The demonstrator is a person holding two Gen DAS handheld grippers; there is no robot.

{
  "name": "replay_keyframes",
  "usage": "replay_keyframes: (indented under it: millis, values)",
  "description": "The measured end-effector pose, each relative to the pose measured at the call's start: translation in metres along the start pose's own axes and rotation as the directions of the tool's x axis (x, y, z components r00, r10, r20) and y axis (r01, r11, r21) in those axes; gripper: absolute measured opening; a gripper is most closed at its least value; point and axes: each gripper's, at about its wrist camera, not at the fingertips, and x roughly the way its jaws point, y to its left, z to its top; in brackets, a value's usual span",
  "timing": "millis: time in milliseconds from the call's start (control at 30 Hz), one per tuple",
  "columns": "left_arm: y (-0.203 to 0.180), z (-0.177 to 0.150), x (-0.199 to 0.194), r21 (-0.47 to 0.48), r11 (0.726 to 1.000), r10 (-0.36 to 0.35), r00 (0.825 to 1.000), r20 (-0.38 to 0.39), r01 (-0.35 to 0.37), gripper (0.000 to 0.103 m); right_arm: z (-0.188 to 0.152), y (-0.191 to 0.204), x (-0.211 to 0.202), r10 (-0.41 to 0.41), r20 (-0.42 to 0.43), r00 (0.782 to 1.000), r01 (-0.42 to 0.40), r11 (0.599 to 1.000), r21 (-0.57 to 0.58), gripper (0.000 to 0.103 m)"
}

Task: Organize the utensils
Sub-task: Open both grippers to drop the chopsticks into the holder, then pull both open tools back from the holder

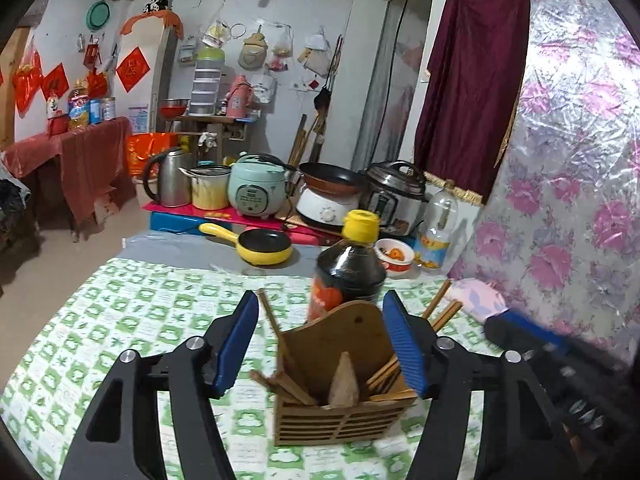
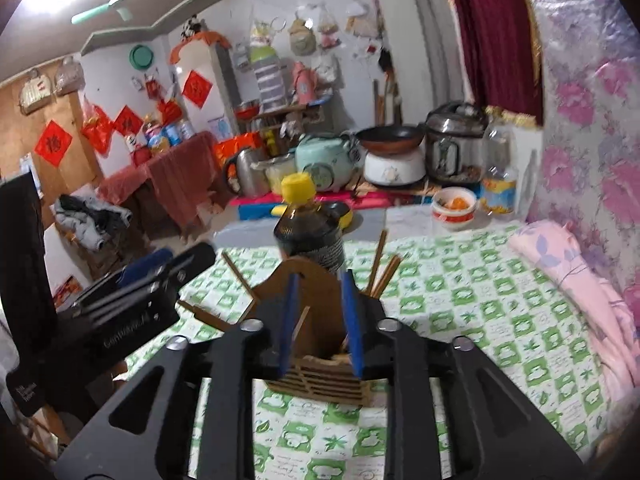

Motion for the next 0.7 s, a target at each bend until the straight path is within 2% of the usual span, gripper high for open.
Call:
replay_keyframes:
  millis: [33,133,300,433,700]
  values:
    - [0.001,0.001,-0.002,0.004,1.000,-0.002,1.000,-0.010,0.003,0.066,0.001,0.002,-0.003,-0.003,0.011,1.000,0.003,1.000,-0.001,0.043]
    - [0.004,0.002,-0.013,-0.011,1.000,-0.011,1.000,0.002,0.011,0.075,0.000,0.008,-0.012,-0.004,0.032,0.999,0.004,1.000,-0.011,0.047]
    - [-0.004,-0.002,-0.037,0.045,0.998,0.052,0.997,0.055,-0.054,0.085,-0.003,0.015,-0.024,-0.005,0.044,0.999,0.006,1.000,-0.019,0.054]
    - [-0.006,-0.007,-0.055,0.072,0.993,0.085,0.993,0.078,-0.091,0.089,-0.007,0.020,-0.038,-0.009,0.061,0.998,0.011,1.000,-0.029,0.059]
    - [-0.002,-0.021,-0.081,0.056,0.993,0.101,0.991,0.087,-0.106,0.091,-0.025,0.023,-0.069,-0.030,0.120,0.992,0.034,0.999,-0.030,0.065]
